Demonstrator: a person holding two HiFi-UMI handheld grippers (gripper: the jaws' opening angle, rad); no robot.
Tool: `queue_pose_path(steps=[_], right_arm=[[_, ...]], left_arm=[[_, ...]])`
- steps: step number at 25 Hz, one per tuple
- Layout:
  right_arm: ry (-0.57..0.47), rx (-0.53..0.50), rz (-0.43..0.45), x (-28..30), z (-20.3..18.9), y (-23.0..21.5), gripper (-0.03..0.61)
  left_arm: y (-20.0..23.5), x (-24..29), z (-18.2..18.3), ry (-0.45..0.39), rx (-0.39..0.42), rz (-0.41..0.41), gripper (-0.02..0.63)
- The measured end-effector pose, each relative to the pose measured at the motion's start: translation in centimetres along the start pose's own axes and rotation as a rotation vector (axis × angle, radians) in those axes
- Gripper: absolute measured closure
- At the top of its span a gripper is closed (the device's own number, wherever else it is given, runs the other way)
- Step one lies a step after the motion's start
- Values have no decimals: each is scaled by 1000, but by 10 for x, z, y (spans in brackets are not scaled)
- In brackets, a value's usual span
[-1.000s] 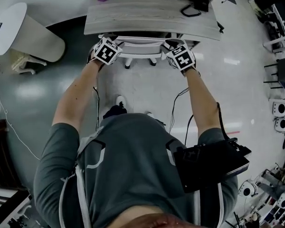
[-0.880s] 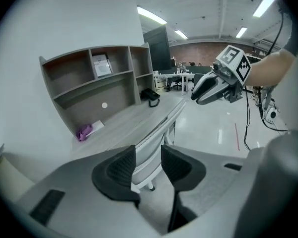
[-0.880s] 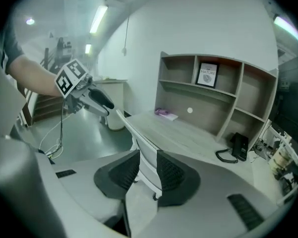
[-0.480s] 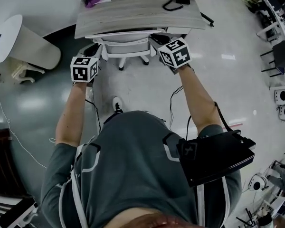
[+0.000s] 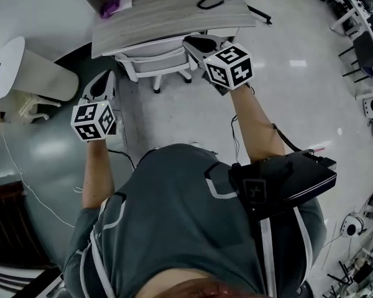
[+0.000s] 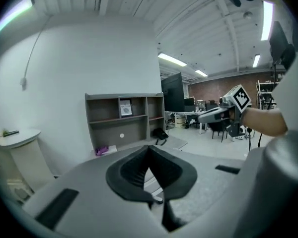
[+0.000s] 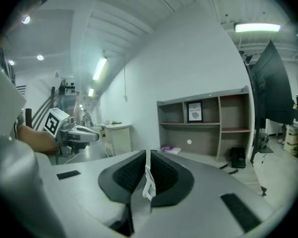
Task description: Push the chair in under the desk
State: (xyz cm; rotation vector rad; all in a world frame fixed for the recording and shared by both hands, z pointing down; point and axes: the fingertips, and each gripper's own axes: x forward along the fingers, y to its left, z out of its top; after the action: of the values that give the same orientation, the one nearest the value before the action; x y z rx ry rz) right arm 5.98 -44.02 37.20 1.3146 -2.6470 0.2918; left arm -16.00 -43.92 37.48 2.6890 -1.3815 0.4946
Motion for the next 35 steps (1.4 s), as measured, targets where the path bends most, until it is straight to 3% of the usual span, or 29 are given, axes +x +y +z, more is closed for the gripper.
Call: queue_pose_path(steps=[7, 11, 17, 23, 35], right_arm=[[-65, 9, -72, -14, 28, 19, 537], [-61, 38, -98, -14, 27, 26, 545], [-81, 33, -154, -9, 34, 28, 549], [-88, 17, -206, -12, 47, 33, 549], [-103, 9, -244, 0, 58, 45, 549]], left_arm=[[26, -38, 37, -67, -57, 22, 604], [42, -47, 33, -42, -60, 45, 604], [55, -52, 38, -72, -24, 48, 604], [66, -58, 35, -77, -76, 37, 604], [85, -63, 29, -86, -84, 30, 604]])
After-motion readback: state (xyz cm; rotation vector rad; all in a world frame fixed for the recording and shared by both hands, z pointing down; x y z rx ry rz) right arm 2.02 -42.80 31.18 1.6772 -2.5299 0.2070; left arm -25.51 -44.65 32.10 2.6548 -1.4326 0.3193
